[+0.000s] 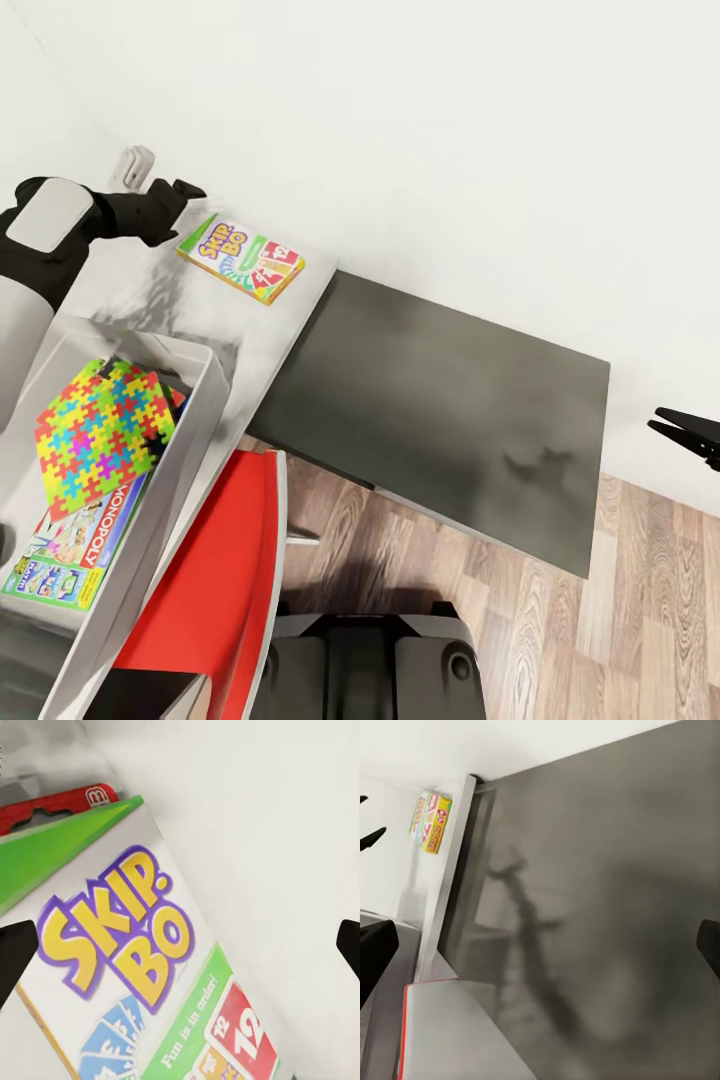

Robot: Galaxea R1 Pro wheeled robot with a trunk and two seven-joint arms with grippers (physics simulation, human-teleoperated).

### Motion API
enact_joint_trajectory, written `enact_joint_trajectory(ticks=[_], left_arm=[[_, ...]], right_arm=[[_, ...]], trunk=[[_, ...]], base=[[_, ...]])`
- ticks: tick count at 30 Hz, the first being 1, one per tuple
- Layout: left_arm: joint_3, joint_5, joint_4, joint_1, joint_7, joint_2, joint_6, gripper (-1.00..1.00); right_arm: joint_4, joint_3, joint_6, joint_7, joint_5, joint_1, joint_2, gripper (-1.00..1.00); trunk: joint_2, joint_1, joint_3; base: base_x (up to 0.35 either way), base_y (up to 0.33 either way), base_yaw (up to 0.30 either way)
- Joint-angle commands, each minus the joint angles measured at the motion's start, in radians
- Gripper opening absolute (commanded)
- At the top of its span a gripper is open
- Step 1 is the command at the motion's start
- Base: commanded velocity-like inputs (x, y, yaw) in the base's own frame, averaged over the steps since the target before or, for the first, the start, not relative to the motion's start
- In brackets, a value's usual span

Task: Put all the toys in the child's room - the three board games (two on the bed and one on the table), the two jigsaw puzzles on the table, and the tennis ball on the table - inside the toy box on the table in the child's room.

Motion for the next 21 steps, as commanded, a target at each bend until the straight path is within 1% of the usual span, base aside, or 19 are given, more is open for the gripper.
enact_joint_trajectory(ticks=[1,12,17,21], left_arm=[[-0.006,0.011,-0.002,-0.001,0.008,0.001,0.0,1.0],[-0.005,0.011,0.014,-0.004,0.008,0.001,-0.032,1.0],[-0.005,0.011,0.044,-0.004,0.006,0.002,-0.037,1.0],[-0.005,0.011,0.076,-0.004,-0.006,0.002,-0.04,1.0]], right_arm=[[0.0,0.0,0.005,0.002,0.0,-0.001,0.0,1.0],[0.0,0.0,0.005,0.002,0.0,-0.001,0.002,1.0],[0.0,0.0,0.005,0.002,0.001,-0.001,0.003,1.0],[0.0,-0.001,0.005,0.003,0.001,-0.001,0.003,1.0]], trunk=[[-0.002,0.001,-0.002],[-0.002,0.001,-0.016],[-0.002,0.001,-0.023],[-0.002,0.001,-0.03]], base=[[0.0,0.0,0.0],[0.0,0.0,0.0],[0.0,0.0,0.0],[0.0,0.0,0.0]])
